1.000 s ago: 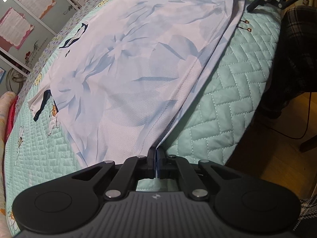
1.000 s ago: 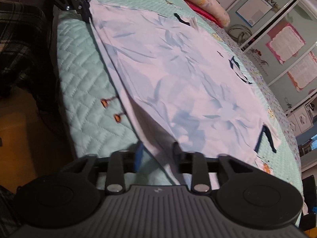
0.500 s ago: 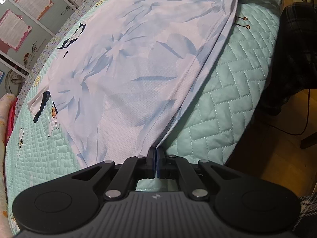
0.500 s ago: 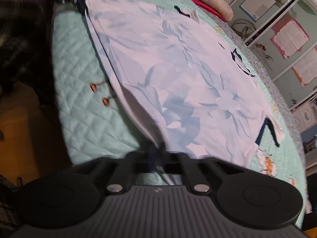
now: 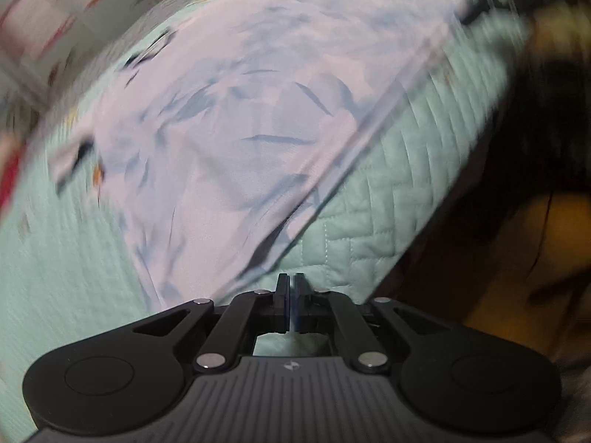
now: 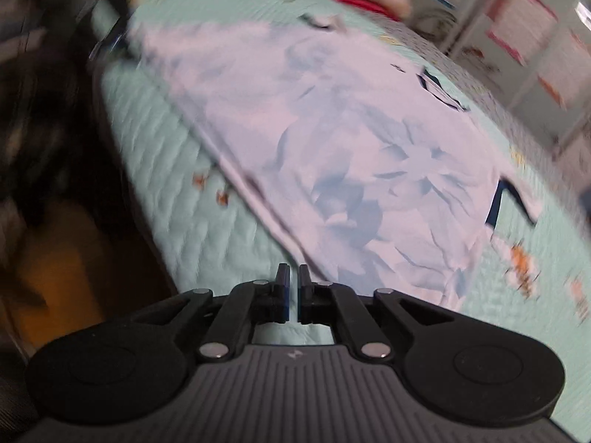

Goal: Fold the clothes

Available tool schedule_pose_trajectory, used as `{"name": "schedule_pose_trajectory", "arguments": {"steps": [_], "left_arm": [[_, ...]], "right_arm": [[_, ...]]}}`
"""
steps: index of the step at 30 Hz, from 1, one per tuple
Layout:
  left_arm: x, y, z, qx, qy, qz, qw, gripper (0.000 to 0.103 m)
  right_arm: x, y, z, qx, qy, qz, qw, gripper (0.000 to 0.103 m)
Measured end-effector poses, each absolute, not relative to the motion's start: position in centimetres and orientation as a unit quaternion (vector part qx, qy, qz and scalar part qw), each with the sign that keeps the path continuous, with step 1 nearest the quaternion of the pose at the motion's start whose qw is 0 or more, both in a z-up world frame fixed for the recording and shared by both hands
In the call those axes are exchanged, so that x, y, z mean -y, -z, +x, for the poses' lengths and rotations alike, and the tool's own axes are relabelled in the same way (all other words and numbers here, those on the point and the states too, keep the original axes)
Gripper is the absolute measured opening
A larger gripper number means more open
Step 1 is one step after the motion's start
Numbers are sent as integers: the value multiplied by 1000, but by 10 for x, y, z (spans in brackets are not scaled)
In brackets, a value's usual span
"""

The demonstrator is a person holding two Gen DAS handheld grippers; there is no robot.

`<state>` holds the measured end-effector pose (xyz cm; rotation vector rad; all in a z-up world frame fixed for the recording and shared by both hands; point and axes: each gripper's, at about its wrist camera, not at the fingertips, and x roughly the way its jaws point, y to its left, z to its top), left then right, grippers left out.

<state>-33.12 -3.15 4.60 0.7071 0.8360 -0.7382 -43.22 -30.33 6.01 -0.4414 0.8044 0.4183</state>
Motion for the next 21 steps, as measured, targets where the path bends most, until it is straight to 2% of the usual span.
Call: {"name": "schedule_pose_trajectory", "arguments": {"steps": [5,7,12,14,17,21], "left_arm": [[-7,-85,-298,-400,317,95,855,4],[-4,-92,-285,-380,306,63,870,8],[32,-64,-265,-399,328,59,854,10],[44,-41,-268,-437,329,95,832,10],[35,-36,-279,-425,331,99,837,10],[31,-43,-276,-414,330,69,845,11]], "right_arm": [[312,-78,-395,-382,-183,-36,905,4],[308,-84,-375,-372,-182,27,910,7],[288,-69,-324,-379,-209,201,879,7],[275,-50,-318,-407,-220,213,861,7],[261,-27,-331,-451,-225,185,844,6],[265,-36,-339,-431,-227,195,851,6]]}}
